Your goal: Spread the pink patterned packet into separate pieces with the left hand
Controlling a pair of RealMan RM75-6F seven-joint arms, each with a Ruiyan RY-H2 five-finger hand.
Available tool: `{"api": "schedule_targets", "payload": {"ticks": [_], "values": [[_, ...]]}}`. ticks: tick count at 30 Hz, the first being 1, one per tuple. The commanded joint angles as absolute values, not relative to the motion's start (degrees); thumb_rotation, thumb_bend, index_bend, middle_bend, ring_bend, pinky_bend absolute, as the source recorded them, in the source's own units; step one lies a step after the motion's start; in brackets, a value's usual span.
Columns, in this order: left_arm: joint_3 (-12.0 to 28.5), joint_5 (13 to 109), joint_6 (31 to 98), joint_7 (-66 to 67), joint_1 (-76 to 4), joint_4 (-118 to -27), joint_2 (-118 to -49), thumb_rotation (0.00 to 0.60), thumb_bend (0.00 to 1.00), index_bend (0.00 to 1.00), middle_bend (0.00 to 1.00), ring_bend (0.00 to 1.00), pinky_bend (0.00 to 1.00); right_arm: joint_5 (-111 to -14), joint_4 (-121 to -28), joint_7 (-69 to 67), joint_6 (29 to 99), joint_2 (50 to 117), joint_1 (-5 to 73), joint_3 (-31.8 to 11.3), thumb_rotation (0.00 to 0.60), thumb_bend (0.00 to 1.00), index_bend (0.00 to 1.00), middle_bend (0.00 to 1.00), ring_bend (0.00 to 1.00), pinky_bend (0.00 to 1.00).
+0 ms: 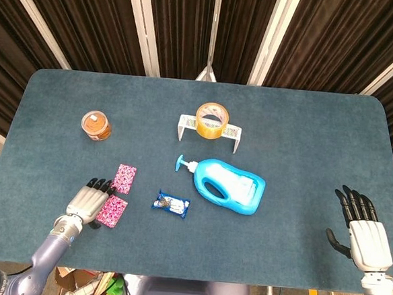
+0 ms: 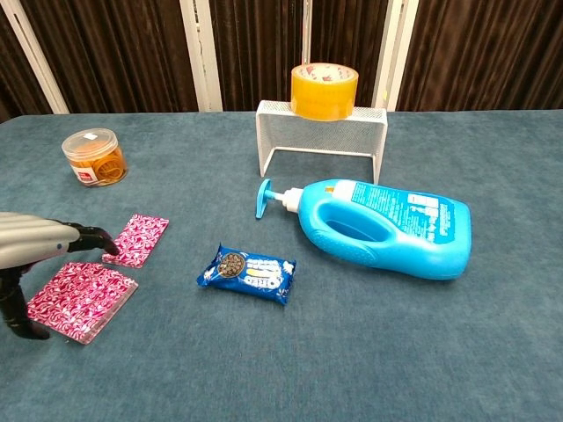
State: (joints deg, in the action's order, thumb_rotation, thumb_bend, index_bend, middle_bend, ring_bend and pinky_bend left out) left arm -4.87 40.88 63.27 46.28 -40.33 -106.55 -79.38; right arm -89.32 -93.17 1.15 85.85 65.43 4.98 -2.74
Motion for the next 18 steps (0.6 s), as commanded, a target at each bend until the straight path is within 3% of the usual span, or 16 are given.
{"api": "schedule_targets", "payload": {"ticks": [1, 10, 15, 18], "values": [[-4.5, 40.4, 63.1, 46.8, -40.8, -106.0, -80.3, 0.6, 0.22, 0.17, 0.0, 0.0, 0.0, -89.3, -93.2, 1.1, 85.8, 65.4, 5.0, -2.7, 0.6, 0.36, 0.0, 0.0, 0.0, 0.09], [-4.8, 38.6, 63.5, 48.7, -41.5, -105.9, -81.6, 0.6, 0.26, 0.29, 0.0, 0.0, 0.0, -89.4, -93.1, 0.7, 85.8, 65.3, 5.0, -2.8, 0.6, 0.36, 0.0, 0.0, 0.0, 0.09], [-4.3, 40.3, 64.2, 47.1, -41.1, -106.1, -82.1, 0.6, 0.41, 0.46, 0.0, 0.0, 0.0, -89.6, -93.1, 0.7, 86.0, 65.3, 5.0, -2.7, 0.6, 0.36, 0.0, 0.0, 0.0, 0.09], [-4.6, 41.2, 64.3, 46.5, -40.9, -105.9, -82.1, 0.6, 0.47, 0.51, 0.0, 0.0, 0.0, -89.5, -93.1, 0.7, 85.9, 65.3, 5.0, -2.7, 0.6, 0.36, 0.0, 0.0, 0.0, 0.09]]}}
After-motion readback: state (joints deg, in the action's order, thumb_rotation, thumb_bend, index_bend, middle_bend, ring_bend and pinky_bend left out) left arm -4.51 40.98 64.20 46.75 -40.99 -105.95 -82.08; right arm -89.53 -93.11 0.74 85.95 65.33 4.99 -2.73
